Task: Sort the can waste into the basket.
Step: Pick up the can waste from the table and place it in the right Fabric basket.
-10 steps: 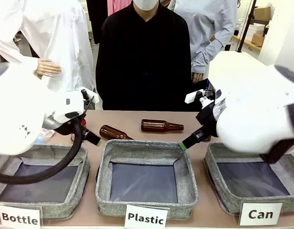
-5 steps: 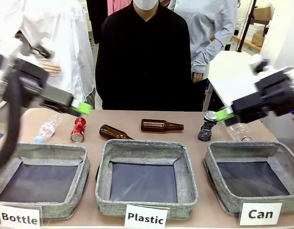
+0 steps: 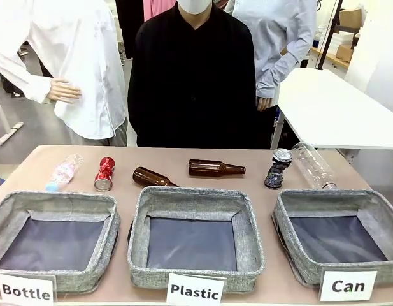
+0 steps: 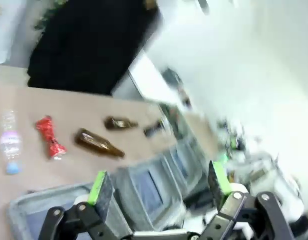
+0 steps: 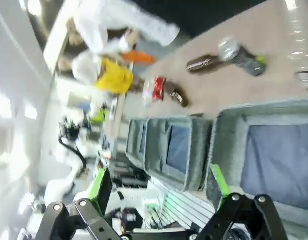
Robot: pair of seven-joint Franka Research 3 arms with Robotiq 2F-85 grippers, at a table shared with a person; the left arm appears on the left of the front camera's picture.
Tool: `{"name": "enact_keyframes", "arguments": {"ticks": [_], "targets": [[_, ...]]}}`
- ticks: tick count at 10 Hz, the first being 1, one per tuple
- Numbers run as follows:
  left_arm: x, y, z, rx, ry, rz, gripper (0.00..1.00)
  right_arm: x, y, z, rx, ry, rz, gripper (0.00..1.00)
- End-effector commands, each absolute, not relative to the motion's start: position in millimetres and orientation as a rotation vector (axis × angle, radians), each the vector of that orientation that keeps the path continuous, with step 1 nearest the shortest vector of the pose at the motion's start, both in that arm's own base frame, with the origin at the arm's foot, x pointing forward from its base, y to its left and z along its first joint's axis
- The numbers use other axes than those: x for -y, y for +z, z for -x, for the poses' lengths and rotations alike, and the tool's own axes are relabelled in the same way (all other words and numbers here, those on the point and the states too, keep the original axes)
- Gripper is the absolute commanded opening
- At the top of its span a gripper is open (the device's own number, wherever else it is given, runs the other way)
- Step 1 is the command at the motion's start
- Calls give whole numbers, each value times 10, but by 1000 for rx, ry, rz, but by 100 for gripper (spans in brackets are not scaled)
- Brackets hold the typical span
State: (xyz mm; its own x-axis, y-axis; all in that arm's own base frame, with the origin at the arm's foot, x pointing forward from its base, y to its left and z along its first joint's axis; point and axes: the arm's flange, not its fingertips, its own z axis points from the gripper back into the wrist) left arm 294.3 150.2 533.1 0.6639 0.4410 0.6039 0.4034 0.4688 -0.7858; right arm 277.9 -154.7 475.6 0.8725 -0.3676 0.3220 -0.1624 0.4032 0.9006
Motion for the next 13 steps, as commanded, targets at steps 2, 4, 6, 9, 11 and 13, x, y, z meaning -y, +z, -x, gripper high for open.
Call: {"name": "enact_keyframes", "arguments": {"ticks": [2,4,6,9,11,13], "targets": [[-1670,4454,-2383,1017,389,1176,100,1938,4391,-2426,673,-314,-1240,100],[-1612,4254,-2449,969,536,1111,100,2049,4296,-2291,737,-375,-1213,100],[-2513,4644,-2687,981,522,1138,100,2231,4459,-2412,650,-364,-1215,100],[-2513,4644,-2687,981,522,1138,100,2231,4459,-2412,650,-364,-1215,100],[-2513,4644,-2687,981,522,1138,100,2186,4419,-2414,621,-370,-1199,100],[-2513,4644,-2687,981,522,1138,100,1886,4688,-2770,604,44,-976,100]]}}
